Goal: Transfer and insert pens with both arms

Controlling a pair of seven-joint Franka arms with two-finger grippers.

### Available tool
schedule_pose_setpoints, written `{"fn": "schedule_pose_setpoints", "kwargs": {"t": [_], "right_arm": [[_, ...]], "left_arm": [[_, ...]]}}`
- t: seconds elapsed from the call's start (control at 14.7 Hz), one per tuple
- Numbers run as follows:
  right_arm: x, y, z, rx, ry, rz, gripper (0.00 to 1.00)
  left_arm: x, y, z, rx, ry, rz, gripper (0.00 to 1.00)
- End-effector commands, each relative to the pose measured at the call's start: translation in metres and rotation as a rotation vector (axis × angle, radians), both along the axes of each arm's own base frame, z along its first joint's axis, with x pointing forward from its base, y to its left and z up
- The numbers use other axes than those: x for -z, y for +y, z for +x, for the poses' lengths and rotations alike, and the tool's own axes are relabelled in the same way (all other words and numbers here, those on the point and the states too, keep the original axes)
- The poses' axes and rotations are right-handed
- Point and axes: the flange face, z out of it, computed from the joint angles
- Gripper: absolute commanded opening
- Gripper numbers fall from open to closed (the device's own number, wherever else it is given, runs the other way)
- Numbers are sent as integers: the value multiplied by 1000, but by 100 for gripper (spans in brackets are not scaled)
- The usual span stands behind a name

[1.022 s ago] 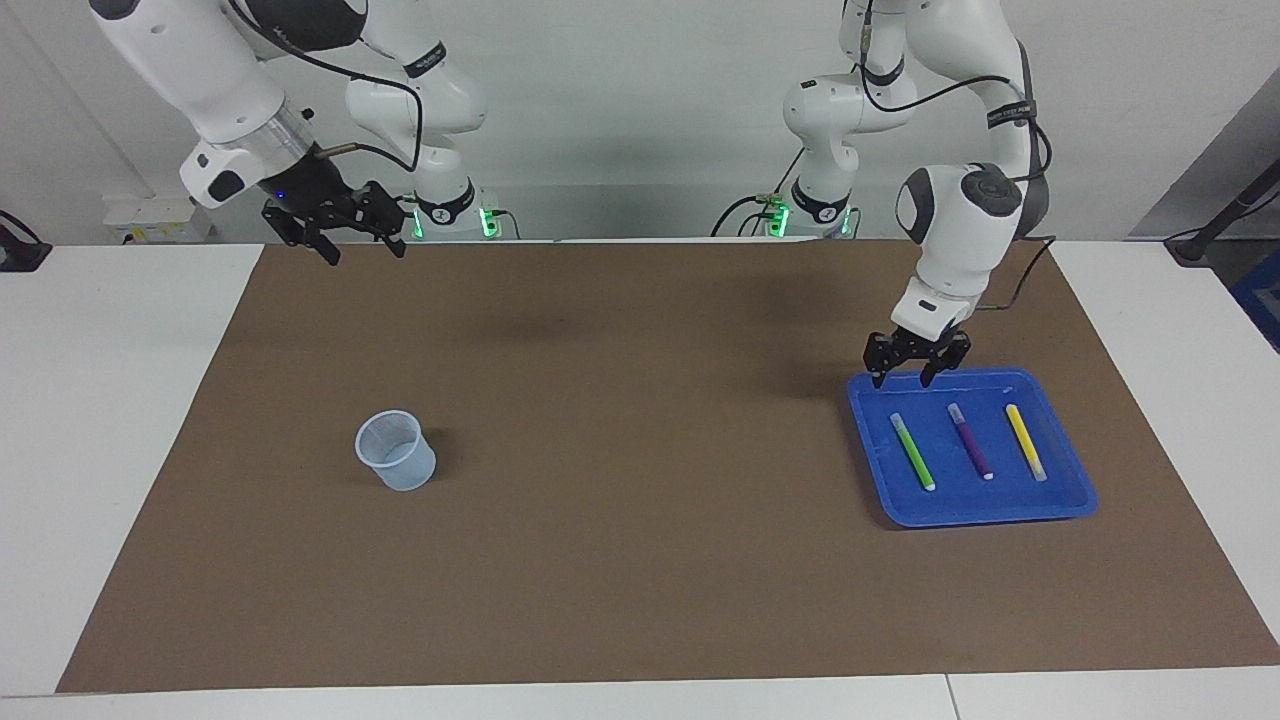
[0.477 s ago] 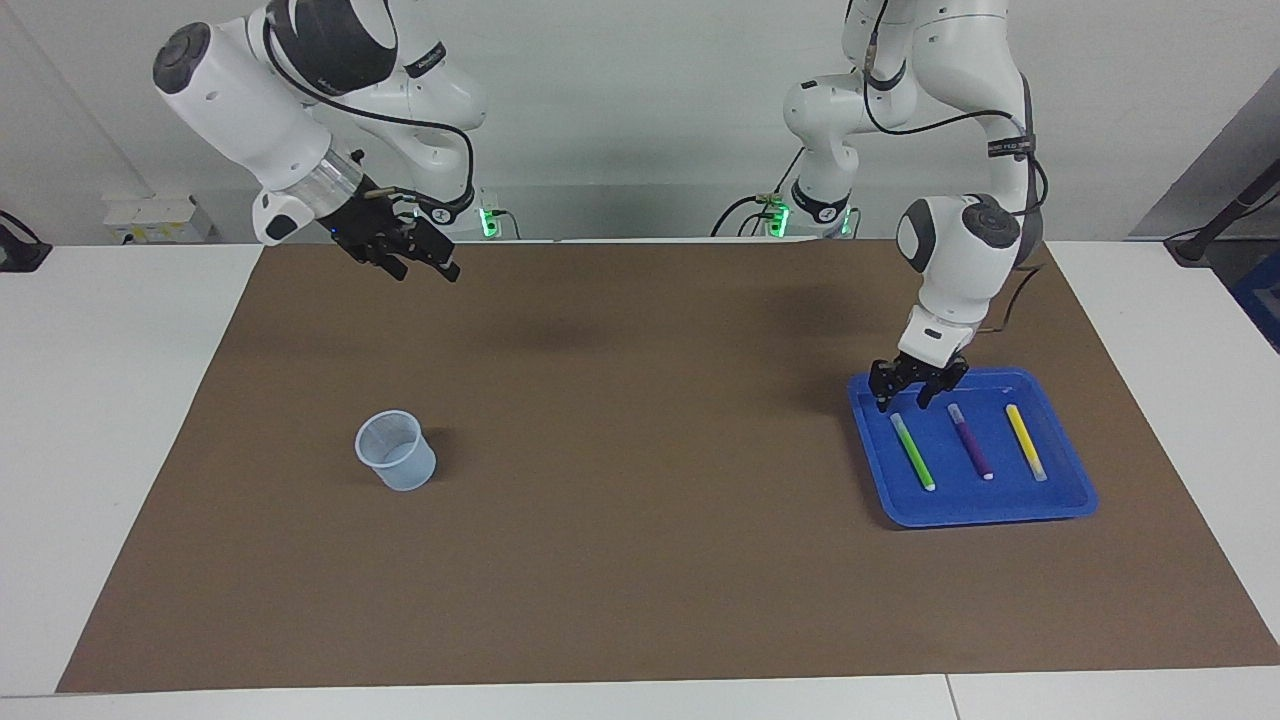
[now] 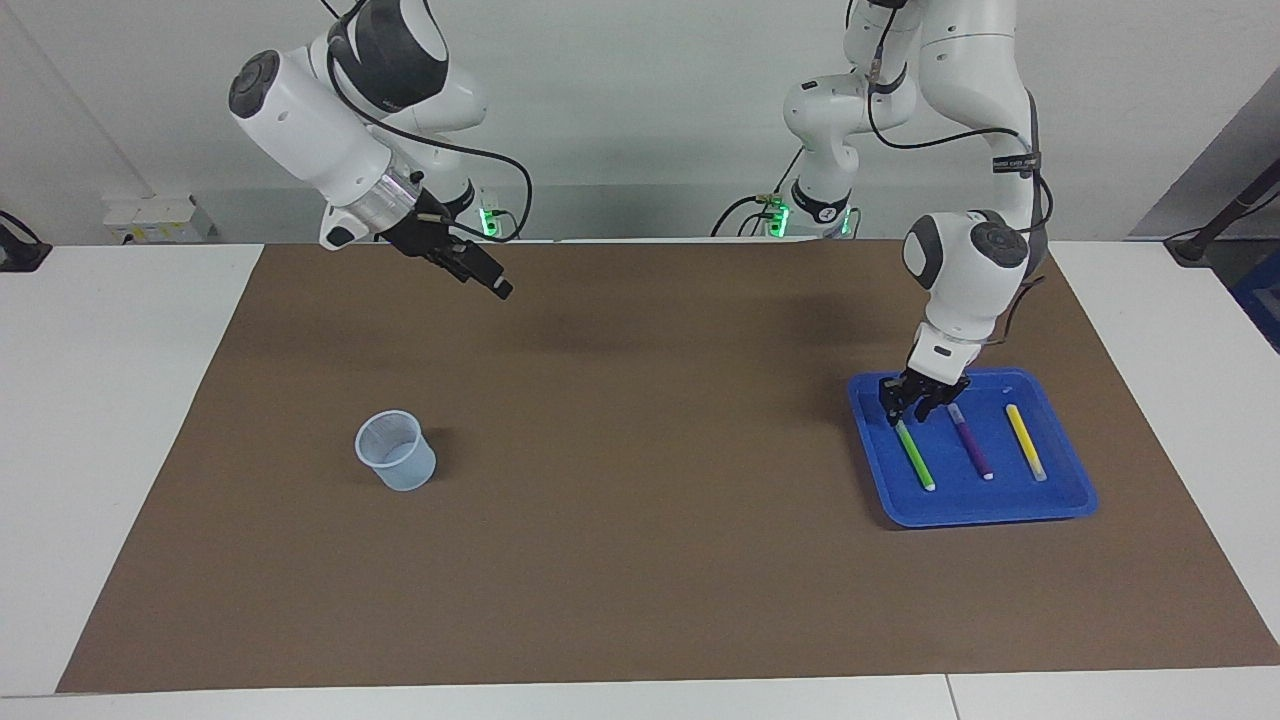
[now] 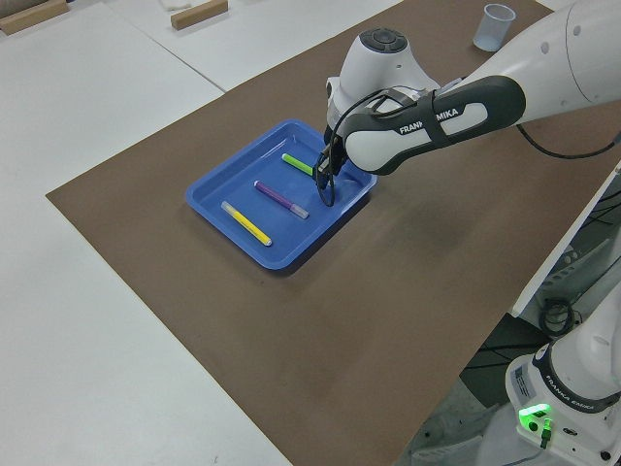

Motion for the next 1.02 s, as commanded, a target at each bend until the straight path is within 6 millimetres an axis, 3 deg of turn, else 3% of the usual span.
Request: {"fn": "schedule_pose_setpoints", "kwargs": {"t": [0.0, 0.2, 0.34, 0.68, 0.82, 0.95], "right_arm": [[4, -4, 2, 62, -13, 30, 100], [11, -5, 12, 108, -31, 29, 100], [17, 1, 18, 144, -30, 46, 100], [15, 1, 17, 138, -20, 52, 100], [11, -3, 17, 127, -5, 55, 100], [8, -2, 16, 119, 6, 57, 100]], "left_arm": [[9, 0, 7, -16, -11, -15, 50], [20, -1, 10, -16, -19, -19, 45], [17, 0, 13, -14, -13, -19, 28], [17, 0, 13, -10, -13, -18, 16], [17, 0, 12, -8, -12, -18, 0], [17, 0, 12, -1, -12, -16, 0]]}}
